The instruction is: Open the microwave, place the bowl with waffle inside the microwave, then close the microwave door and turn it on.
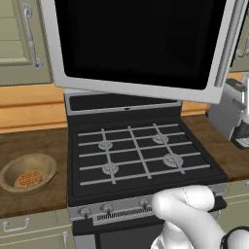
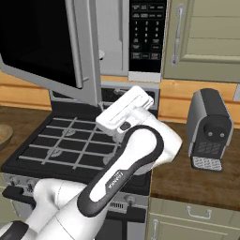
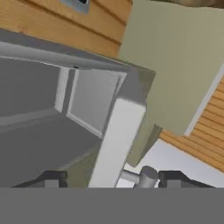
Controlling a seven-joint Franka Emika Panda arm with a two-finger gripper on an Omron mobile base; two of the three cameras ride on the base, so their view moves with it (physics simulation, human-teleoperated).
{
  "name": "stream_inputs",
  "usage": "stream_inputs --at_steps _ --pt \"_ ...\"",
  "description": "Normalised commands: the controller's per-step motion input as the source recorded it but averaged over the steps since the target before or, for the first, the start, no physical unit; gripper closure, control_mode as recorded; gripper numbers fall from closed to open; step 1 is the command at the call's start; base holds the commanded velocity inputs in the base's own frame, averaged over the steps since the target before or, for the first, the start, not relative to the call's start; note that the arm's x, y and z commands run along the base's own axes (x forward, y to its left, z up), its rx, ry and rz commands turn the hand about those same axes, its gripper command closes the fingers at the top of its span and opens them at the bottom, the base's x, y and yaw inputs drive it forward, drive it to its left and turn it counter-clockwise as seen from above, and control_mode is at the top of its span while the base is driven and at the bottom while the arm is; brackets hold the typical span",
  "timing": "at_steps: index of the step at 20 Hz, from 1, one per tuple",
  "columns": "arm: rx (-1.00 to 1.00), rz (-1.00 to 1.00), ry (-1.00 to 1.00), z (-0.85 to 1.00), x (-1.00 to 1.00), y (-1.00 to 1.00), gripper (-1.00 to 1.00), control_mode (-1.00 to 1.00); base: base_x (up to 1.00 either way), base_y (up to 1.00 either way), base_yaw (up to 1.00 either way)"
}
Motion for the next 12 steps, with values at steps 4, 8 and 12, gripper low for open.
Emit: stream_inputs --at_steps 4,8,12 --pt "0.0 0.12 0.2 -0.03 1.0 -0.11 -1.0 -1.0 0.0 0.0 0.0" --pt "0.0 0.45 -0.14 0.0 0.86 0.15 -1.0 -1.0 0.0 0.0 0.0" --pt "-0.08 0.47 -0.4 0.06 -0.19 0.71 -1.0 -1.0 0.0 0.0 0.0"
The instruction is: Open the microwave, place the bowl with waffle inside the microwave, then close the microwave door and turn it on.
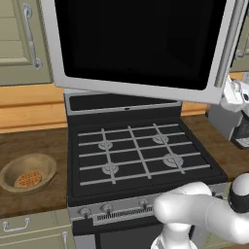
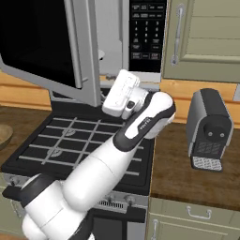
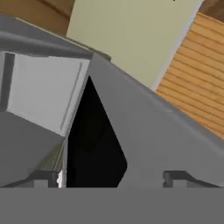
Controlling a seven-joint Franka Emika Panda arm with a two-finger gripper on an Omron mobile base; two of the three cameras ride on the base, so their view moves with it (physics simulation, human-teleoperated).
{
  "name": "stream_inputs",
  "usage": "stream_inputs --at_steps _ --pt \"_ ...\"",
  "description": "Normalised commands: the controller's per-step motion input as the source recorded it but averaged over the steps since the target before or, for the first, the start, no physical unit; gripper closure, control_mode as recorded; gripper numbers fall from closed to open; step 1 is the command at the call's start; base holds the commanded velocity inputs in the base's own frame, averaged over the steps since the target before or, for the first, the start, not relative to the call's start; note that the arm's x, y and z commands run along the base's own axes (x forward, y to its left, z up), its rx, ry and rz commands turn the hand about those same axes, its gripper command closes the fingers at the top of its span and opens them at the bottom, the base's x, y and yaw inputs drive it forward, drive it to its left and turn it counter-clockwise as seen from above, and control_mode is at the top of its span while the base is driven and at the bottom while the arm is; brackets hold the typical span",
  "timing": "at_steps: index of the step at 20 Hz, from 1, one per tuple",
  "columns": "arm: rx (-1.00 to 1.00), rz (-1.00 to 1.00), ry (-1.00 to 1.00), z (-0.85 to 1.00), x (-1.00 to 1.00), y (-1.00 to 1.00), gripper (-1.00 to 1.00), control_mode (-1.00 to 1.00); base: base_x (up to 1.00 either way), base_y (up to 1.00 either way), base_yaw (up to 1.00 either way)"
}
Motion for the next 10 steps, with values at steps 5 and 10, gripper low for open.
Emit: stream_inputs --at_steps 5,10 --pt "-0.11 0.25 -0.5 0.19 -1.0 0.87 -1.0 -1.0 0.0 0.0 0.0" --pt "-0.04 0.1 -0.45 0.08 -1.0 1.0 -1.0 -1.0 0.0 0.0 0.0"
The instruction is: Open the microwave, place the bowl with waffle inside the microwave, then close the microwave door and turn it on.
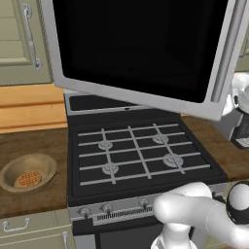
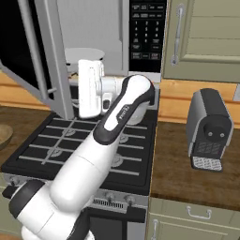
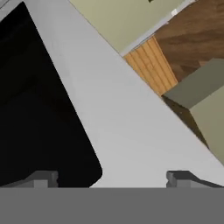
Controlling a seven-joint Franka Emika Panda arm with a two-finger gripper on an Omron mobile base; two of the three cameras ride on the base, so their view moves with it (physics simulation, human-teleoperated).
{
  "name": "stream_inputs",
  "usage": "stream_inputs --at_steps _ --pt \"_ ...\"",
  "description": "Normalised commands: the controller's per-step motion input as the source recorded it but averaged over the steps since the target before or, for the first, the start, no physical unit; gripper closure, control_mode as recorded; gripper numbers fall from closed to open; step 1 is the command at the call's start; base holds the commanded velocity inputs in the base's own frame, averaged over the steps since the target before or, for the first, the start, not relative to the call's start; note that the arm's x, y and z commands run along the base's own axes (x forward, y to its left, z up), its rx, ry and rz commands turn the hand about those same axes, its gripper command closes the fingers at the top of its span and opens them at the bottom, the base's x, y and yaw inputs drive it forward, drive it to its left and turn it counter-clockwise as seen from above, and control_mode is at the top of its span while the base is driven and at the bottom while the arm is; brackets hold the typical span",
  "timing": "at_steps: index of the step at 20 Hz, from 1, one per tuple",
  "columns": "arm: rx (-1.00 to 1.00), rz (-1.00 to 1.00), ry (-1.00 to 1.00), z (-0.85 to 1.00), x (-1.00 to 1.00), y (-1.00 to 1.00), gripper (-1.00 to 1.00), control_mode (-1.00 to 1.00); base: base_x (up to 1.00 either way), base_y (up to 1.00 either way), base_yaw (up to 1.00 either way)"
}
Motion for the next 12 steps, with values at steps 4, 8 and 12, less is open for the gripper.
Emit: stream_inputs --at_steps 4,8,12 --pt "0.0 0.01 -0.26 -0.04 -1.0 1.0 -1.0 -1.0 0.0 0.0 0.0" --pt "0.0 0.0 -0.13 -0.19 -1.0 1.0 -1.0 -1.0 0.0 0.0 0.0" --pt "0.0 0.0 -0.01 -0.25 -1.0 1.0 -1.0 -1.0 0.0 0.0 0.0"
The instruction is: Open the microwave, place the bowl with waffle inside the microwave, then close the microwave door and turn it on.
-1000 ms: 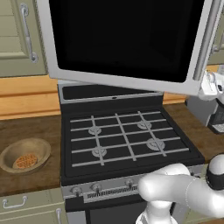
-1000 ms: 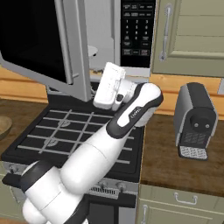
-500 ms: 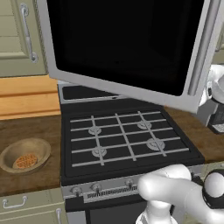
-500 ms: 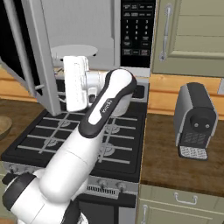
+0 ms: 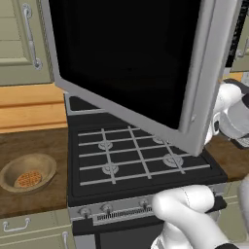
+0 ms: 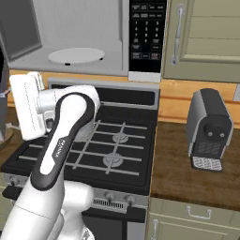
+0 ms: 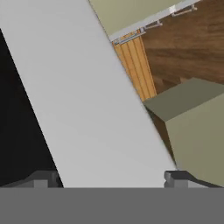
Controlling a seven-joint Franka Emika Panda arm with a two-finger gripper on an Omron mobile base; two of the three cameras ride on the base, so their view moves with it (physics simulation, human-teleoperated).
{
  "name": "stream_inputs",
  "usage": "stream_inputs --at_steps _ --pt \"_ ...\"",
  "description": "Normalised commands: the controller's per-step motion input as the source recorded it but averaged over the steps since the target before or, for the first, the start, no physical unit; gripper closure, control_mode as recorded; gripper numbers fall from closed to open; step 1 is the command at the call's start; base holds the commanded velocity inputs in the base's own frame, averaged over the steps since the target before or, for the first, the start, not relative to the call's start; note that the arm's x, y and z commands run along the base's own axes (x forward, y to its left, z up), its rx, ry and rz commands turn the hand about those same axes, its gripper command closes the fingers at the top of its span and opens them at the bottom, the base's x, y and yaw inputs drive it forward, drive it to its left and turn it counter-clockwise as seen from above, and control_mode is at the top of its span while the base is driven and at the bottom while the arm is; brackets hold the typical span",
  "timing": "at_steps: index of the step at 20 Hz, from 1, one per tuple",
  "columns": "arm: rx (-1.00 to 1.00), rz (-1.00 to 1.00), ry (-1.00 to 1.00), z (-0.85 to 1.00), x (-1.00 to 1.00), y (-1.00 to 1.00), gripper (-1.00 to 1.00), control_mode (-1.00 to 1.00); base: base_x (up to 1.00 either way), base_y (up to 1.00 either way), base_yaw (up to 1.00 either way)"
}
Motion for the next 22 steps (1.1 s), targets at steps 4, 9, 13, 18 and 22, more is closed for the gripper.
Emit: stream_inputs --at_steps 4,9,13,18,22 --pt "-0.03 0.0 0.0 -0.4 -0.89 1.0 -1.0 -1.0 0.0 0.0 0.0" --pt "-0.08 -0.06 -0.01 -0.39 -0.13 1.0 -1.0 -1.0 0.0 0.0 0.0" --pt "-0.09 -0.18 -0.09 -0.14 0.07 1.0 -1.0 -1.0 0.0 0.0 0.0" --pt "0.0 -0.09 -0.03 -0.25 0.31 0.27 -1.0 -1.0 0.0 0.0 0.0" --pt "-0.11 0.04 0.0 -0.98 0.92 -0.07 -1.0 -1.0 0.0 0.0 0.0"
